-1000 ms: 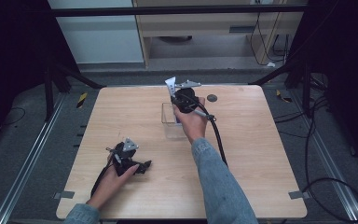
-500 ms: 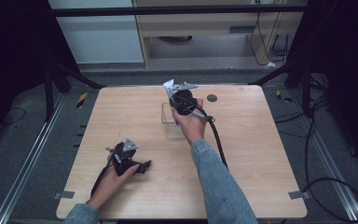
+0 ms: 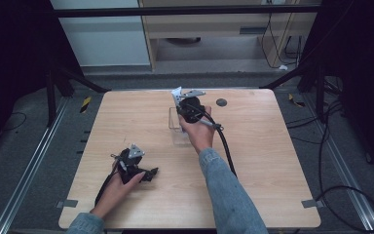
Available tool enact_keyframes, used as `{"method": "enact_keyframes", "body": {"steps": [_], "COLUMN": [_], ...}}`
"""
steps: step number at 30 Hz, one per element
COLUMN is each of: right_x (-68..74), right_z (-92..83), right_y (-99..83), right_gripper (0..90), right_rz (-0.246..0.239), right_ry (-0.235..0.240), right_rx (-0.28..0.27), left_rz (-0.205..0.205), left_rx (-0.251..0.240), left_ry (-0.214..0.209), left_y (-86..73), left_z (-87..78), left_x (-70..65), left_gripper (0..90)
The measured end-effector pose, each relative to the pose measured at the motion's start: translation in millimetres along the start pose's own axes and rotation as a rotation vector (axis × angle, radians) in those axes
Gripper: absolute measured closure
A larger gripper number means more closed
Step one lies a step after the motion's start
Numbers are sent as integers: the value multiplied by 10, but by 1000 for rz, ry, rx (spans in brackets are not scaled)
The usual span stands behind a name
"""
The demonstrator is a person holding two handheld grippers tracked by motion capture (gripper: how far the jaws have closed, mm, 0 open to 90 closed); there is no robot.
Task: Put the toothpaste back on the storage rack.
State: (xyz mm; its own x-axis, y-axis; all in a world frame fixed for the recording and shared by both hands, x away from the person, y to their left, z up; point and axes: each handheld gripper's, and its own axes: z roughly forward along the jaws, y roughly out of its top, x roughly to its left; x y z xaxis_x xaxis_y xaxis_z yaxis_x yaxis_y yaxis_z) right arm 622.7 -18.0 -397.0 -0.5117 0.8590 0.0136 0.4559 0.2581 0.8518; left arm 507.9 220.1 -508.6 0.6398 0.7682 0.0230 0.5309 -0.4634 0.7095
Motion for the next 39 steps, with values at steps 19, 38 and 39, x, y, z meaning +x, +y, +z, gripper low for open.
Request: {"method": "enact_keyframes", "body": {"steps": [19, 38, 39], "right_x": [120, 130, 128], "right_z": [110, 168, 169], "right_y": [44, 17, 17], "right_gripper": [782, 780, 780], "right_rz": [-8, -3, -3], "right_ry": [18, 19, 19], "right_rx": [1, 15, 14], "left_rz": [-3, -3, -3], "left_rx": [-2, -2, -2], "left_ry": [0, 0, 0], "left_y": [0, 0, 0], "left_z": [2, 1, 1], "left_x": [-2, -2, -2], "left_gripper": [0, 0, 0]}}
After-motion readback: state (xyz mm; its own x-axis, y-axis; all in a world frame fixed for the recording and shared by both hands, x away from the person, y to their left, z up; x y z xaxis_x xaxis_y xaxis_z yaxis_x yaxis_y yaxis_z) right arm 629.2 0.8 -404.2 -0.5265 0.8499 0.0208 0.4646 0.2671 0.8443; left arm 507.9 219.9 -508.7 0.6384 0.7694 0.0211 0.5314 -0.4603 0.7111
